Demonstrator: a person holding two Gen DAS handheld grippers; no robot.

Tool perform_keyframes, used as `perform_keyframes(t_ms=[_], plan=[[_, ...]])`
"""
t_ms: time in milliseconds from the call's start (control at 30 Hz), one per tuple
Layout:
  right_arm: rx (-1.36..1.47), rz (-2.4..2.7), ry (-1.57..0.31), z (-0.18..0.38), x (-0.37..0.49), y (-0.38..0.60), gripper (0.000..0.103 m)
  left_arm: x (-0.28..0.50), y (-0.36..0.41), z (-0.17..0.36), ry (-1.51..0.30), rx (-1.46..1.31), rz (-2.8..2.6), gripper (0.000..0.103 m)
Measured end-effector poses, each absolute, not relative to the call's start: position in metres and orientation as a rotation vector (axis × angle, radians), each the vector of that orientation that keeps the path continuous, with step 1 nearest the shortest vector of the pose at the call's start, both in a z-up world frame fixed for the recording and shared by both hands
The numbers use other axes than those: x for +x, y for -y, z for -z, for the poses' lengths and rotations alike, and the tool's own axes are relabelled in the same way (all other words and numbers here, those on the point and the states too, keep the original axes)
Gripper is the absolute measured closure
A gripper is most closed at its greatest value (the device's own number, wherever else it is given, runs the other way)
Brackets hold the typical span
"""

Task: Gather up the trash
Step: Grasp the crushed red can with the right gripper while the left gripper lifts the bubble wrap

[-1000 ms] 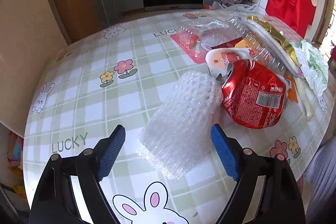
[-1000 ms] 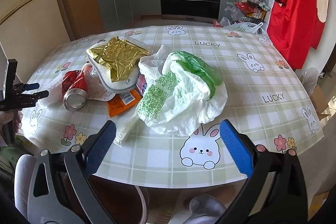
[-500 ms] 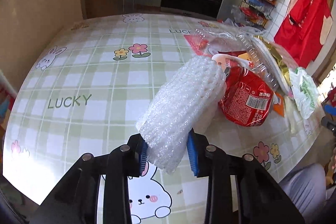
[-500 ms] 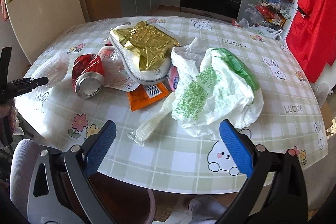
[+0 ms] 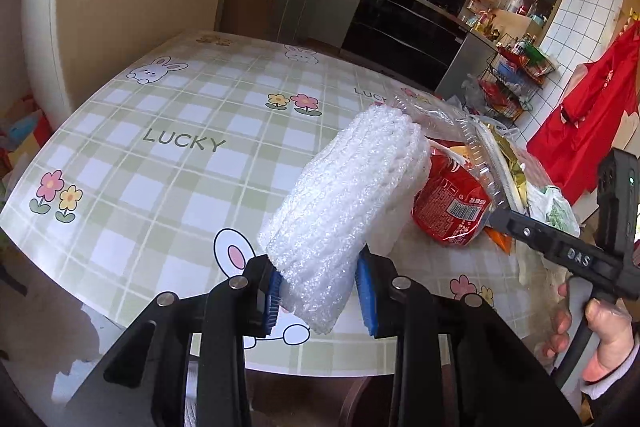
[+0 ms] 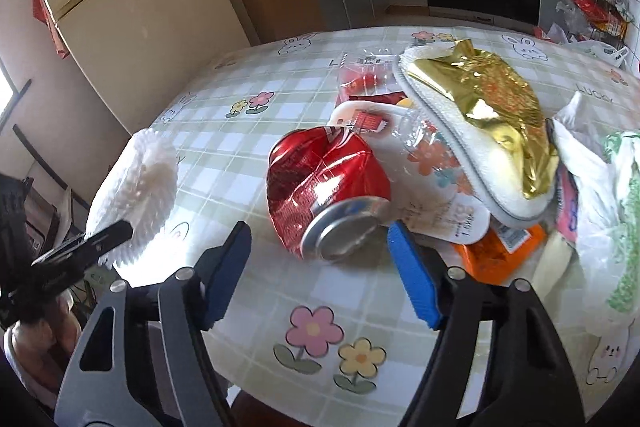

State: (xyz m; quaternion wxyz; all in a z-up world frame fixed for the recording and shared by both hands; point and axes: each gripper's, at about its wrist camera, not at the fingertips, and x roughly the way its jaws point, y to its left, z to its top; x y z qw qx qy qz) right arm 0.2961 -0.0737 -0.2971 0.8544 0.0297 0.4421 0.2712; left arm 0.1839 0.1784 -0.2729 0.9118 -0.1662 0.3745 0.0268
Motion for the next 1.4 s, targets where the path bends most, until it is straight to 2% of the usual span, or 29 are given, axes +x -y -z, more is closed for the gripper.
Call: perform_keyframes(t_ms=[267, 433, 667, 700, 733, 1133, 1400], plan=[[0.123, -0.457, -0.963, 0.316, 0.318, 0.063, 0.037, 0.179, -0.184, 0.275, -0.765, -0.343, -0.054, 0.072], [0.137, -0.416, -0.998, 0.327, 0.324, 0.068, 0.049, 0.180, -0.179, 0.278, -0.770, -0.342, -0.037, 0.072], [0.176, -0.437, -0.988, 0.329, 0.316, 0.071, 0.057, 0.175, -0.164, 0.278, -0.774, -0.338, -0.011, 0.072], [0.193, -0.445, -0.979, 0.327, 0.314, 0.074, 0.062, 0.173, -0.161, 0.277, -0.774, -0.335, -0.007, 0.072], [0.203, -0.450, -0.973, 0.325, 0.312, 0.076, 0.080, 0.173, -0.160, 0.277, -0.774, -0.333, -0.004, 0.071], [0.235, -0.473, -0.929, 0.302, 0.281, 0.095, 0.081, 0.156, -0.139, 0.259, -0.765, -0.319, 0.048, 0.071], [0.269, -0.428, -0.774, 0.247, 0.246, 0.156, 0.081, 0.140, -0.094, 0.246, -0.797, -0.245, 0.171, 0.070]])
